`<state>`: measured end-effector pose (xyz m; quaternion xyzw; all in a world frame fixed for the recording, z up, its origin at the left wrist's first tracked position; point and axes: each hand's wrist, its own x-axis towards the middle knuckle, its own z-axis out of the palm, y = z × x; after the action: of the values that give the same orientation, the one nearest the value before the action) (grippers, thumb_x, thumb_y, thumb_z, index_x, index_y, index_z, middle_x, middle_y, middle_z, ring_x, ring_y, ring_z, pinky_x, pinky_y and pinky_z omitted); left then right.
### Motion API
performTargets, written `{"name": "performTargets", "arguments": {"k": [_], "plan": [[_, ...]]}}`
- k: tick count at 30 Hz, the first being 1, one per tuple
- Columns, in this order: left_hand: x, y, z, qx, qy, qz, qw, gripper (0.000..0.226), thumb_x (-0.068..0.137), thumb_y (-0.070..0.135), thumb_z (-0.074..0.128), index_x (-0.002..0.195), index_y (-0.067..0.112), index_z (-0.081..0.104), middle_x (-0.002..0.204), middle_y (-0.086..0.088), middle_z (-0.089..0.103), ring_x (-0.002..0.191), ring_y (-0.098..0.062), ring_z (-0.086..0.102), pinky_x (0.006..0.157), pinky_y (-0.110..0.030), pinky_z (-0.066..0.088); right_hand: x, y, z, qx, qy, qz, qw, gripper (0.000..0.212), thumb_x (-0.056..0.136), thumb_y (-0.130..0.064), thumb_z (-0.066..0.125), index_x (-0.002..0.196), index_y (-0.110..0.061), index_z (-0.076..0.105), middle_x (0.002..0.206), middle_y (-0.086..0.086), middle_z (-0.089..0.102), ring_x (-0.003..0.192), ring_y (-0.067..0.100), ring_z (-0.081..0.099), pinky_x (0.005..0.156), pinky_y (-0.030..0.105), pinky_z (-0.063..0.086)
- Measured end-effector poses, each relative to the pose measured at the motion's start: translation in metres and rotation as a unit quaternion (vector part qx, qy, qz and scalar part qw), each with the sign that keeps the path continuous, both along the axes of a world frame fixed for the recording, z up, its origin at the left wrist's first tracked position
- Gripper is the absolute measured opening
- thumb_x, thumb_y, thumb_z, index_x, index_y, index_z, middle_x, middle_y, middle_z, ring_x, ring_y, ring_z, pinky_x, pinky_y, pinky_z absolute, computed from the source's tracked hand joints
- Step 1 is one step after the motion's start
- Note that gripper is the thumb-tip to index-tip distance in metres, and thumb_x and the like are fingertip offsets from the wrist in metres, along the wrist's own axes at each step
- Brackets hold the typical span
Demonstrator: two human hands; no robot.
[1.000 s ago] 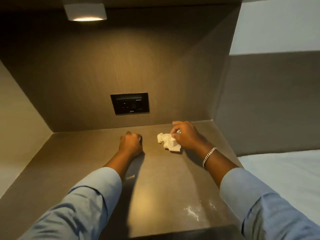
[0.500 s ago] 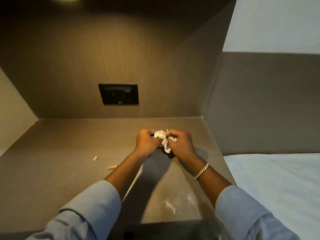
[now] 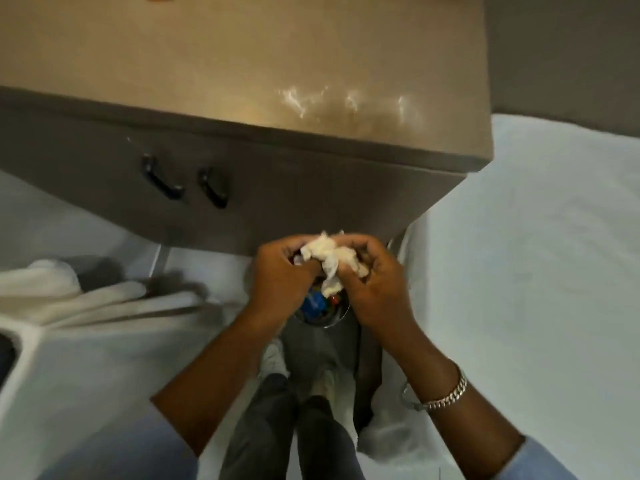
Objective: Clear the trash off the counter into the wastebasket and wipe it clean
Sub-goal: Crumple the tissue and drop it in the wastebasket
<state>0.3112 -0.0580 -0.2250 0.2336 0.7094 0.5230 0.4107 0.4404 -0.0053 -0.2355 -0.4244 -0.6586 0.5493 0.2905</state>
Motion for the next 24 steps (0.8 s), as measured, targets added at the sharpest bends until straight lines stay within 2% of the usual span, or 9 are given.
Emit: {"name": "performTargets", "arguments": {"k": [3,5,8,10,12,16,19,21,24], "plan": [[0.023,-0.012,-0.105,-0.118,-0.016,0.013,0.993,0.026,0.083,-0.01,0.065,0.108,-0.005,0.072,0.106,-0.026,0.074,0.093,-0.029,0.069,0.084,-0.036,0.056,0.017,-0.013,-0.105,-0.108,-0.047,-0.041,0.992,0.03,0.085,0.009,0.061,0.111,-0.005,0.06,0.11,0.009,0.069,0.104,0.023,0.067,0.092,0.037,0.056],[0.03,-0.015,-0.171,-0.159,0.04,-0.016,0.986,0.022,0.085,-0.002,0.066,0.106,-0.001,0.074,0.104,-0.021,0.076,0.098,-0.032,0.07,0.079,-0.025,0.05,0.022,-0.015,-0.172,-0.172,-0.055,-0.085,0.98,0.034,0.083,0.016,0.058,0.113,0.0,0.059,0.116,0.019,0.067,0.11,0.031,0.065,0.093,0.04,0.055],[0.032,-0.015,-0.267,-0.227,0.125,-0.096,0.961,0.023,0.09,0.014,0.064,0.109,0.006,0.073,0.11,-0.017,0.075,0.104,-0.032,0.067,0.082,-0.026,0.047,0.018,-0.013,-0.272,-0.266,-0.025,-0.136,0.954,0.042,0.083,0.019,0.054,0.122,0.004,0.054,0.128,0.026,0.059,0.119,0.035,0.059,0.102,0.048,0.05],[0.028,-0.014,-0.312,-0.252,0.093,-0.133,0.954,0.038,0.087,0.013,0.065,0.126,0.013,0.063,0.127,-0.012,0.068,0.118,-0.029,0.061,0.092,-0.027,0.045,0.017,-0.01,-0.319,-0.326,-0.001,-0.153,0.933,0.043,0.088,0.017,0.048,0.128,0.002,0.049,0.134,0.028,0.053,0.125,0.041,0.052,0.109,0.056,0.041],[0.023,-0.021,-0.334,-0.265,0.029,-0.142,0.953,0.061,0.084,0.007,0.066,0.141,0.019,0.049,0.142,-0.01,0.056,0.129,-0.027,0.053,0.104,-0.033,0.045,0.018,-0.008,-0.345,-0.352,-0.013,-0.144,0.925,0.043,0.091,0.011,0.046,0.131,-0.003,0.048,0.137,0.024,0.052,0.126,0.04,0.051,0.108,0.055,0.042],[0.007,-0.038,-0.3,-0.239,0.006,-0.108,0.965,0.056,0.084,0.0,0.062,0.137,0.015,0.054,0.139,-0.011,0.058,0.127,-0.027,0.056,0.109,-0.038,0.045,0.016,-0.01,-0.316,-0.33,-0.025,-0.143,0.933,0.036,0.091,0.007,0.049,0.124,-0.005,0.056,0.116,0.009,0.06,0.11,0.029,0.056,0.082,0.034,0.051],[-0.002,-0.044,-0.218,-0.174,-0.015,-0.069,0.982,0.044,0.084,-0.009,0.062,0.126,0.003,0.061,0.131,-0.018,0.063,0.12,-0.027,0.061,0.103,-0.03,0.05,0.007,-0.011,-0.239,-0.285,-0.016,-0.113,0.952,0.029,0.088,0.013,0.05,0.108,-0.003,0.063,0.111,0.017,0.065,0.107,0.028,0.059,0.093,0.04,0.052],[-0.011,-0.047,-0.154,-0.133,-0.018,-0.068,0.989,0.04,0.085,-0.011,0.06,0.123,0.0,0.061,0.127,-0.02,0.065,0.112,-0.022,0.063,0.093,-0.02,0.051,0.0,-0.016,-0.176,-0.244,-0.016,-0.071,0.967,0.028,0.087,0.014,0.055,0.099,-0.008,0.067,0.11,0.02,0.07,0.105,0.028,0.065,0.09,0.026,0.056],[-0.042,-0.05,-0.042,-0.06,-0.025,-0.063,0.996,0.038,0.089,-0.01,0.057,0.125,0.001,0.059,0.122,-0.02,0.067,0.11,-0.029,0.066,0.089,-0.028,0.053,-0.015,-0.02,-0.06,-0.165,0.005,-0.005,0.986,0.029,0.086,0.004,0.063,0.094,-0.023,0.07,0.099,0.005,0.076,0.101,0.024,0.071,0.082,0.019,0.058]]}}
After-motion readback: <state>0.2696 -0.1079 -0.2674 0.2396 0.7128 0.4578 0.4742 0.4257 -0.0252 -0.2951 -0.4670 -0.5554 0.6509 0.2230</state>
